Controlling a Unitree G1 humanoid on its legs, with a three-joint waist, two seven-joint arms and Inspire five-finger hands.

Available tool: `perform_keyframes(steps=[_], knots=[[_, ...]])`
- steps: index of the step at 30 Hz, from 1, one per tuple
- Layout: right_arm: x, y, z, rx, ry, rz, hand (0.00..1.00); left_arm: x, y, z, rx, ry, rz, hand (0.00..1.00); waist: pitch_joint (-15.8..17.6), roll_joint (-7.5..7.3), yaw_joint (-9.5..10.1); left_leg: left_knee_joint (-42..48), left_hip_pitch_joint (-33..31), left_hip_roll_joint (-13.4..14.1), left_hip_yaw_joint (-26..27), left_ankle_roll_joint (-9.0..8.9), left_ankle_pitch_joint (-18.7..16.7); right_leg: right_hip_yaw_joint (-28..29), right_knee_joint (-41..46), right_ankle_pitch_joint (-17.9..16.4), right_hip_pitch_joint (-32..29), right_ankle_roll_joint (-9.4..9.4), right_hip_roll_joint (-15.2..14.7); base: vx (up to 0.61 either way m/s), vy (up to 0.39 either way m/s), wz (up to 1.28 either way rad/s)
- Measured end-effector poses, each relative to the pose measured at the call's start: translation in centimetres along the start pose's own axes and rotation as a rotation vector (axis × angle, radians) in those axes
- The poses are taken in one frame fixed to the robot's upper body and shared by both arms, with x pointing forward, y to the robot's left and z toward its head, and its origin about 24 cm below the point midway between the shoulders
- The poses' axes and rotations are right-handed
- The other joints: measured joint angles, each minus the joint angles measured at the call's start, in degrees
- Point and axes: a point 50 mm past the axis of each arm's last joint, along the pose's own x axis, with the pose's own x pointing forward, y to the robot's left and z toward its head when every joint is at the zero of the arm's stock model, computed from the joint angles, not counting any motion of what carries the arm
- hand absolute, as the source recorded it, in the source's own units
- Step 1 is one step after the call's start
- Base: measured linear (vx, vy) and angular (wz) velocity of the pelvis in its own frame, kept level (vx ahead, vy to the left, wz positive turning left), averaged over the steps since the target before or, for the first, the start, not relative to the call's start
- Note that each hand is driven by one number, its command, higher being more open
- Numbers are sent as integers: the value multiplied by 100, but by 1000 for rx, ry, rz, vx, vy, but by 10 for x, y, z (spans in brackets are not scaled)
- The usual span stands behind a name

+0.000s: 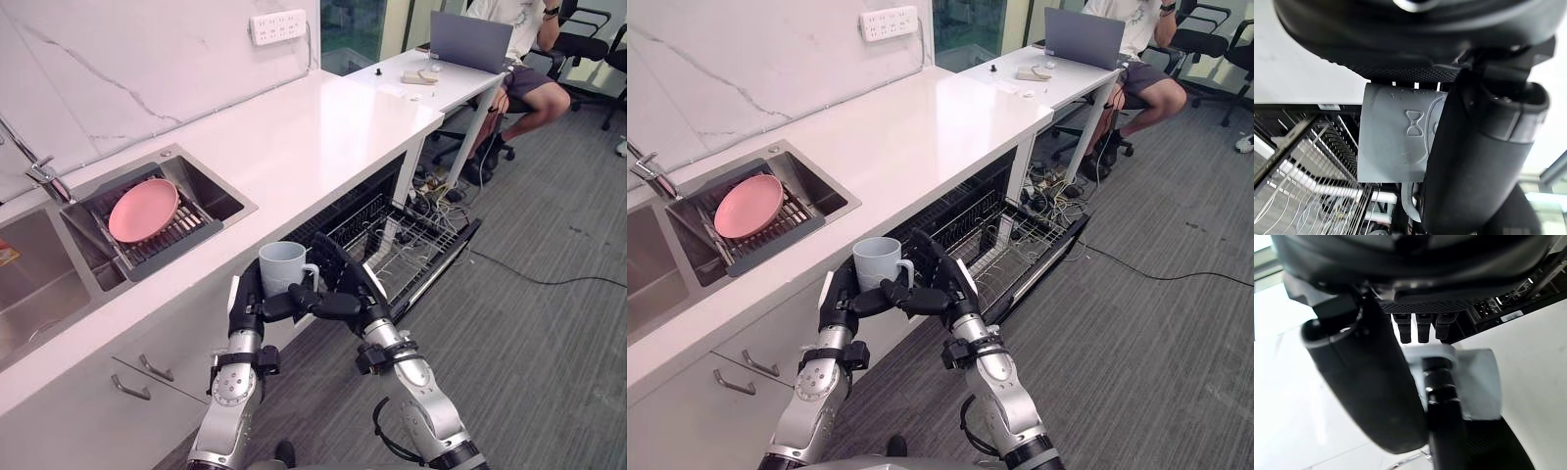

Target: Walk over to the sink, pick up the cup, carry it to the dishwasher, place the cup inside the dishwasher, then close the dishwasher door

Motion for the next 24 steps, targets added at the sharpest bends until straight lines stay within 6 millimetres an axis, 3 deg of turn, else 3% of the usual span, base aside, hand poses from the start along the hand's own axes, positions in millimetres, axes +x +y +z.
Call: perform_keyframes(steps=[11,12,24], knots=[[6,1,-6,70,42,8,90,-2,-8,-2,19,12,-88,30,-67,-63,4,-3,-13,21,-2,3,20,1,-43,35,12,-20,5,-10,-3,0],[6,2,-5,83,42,7,30,-2,-9,-1,20,9,-94,30,-69,-65,3,-3,-13,24,-2,1,25,2,-43,40,12,-27,7,-30,-6,0],[13,1,-2,203,46,-11,30,-2,-9,9,44,-35,-120,30,-167,-155,-9,-35,3,34,-17,-9,67,-10,-35,61,12,-56,53,-14,-5,0]])
